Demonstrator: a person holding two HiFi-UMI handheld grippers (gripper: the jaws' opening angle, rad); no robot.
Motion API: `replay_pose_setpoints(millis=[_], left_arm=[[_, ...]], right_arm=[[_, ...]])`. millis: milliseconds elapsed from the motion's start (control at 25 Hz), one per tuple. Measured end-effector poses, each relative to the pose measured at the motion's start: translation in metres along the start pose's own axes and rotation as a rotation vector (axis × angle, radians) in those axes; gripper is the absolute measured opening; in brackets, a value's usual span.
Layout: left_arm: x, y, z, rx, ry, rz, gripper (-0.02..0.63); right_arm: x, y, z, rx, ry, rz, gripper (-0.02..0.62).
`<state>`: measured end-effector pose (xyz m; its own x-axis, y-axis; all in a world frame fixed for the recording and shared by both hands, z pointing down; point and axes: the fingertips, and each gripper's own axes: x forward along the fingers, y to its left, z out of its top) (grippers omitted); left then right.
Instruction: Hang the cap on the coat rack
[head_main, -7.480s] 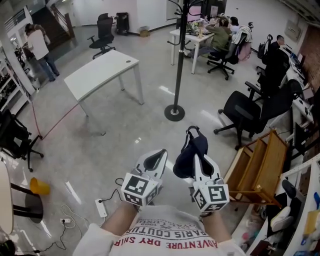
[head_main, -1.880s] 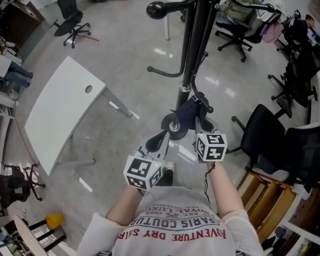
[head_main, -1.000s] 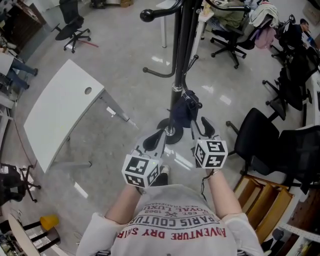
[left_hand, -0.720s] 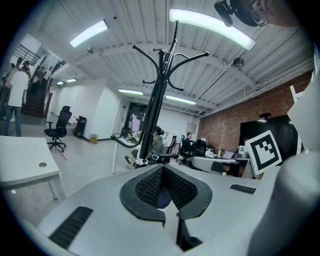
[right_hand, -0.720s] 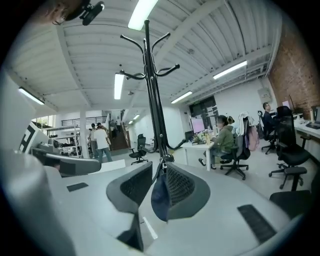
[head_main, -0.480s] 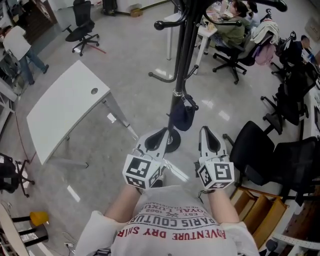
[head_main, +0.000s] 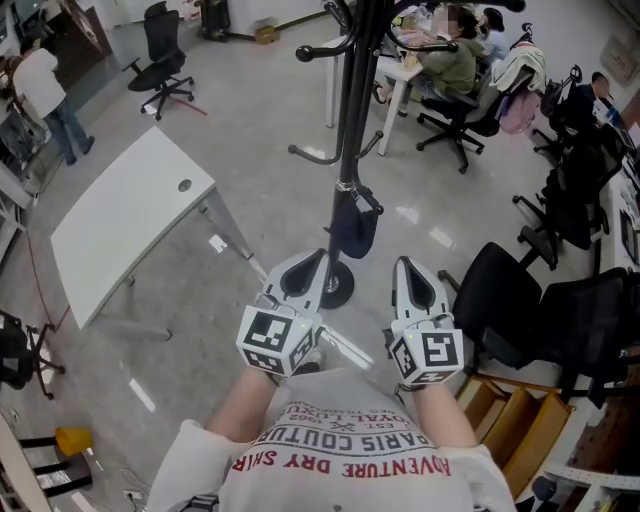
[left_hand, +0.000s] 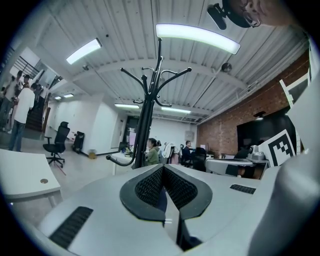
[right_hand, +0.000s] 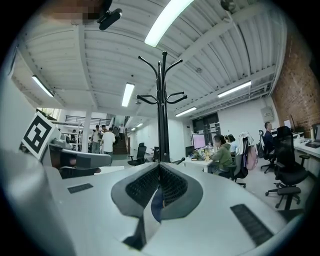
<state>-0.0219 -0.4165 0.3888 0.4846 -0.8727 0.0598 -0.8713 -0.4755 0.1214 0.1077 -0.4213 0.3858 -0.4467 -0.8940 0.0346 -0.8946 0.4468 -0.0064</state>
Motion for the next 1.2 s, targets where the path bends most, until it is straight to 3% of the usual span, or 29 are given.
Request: replay_pose_setpoints(millis=[1200], left_arm=[[-0.004, 0.023, 0.002, -0.017, -0.018, 0.064, 0.006]], right_arm=[[0.01, -0.002, -0.01, 0.054, 0.046, -0.006, 0.014]])
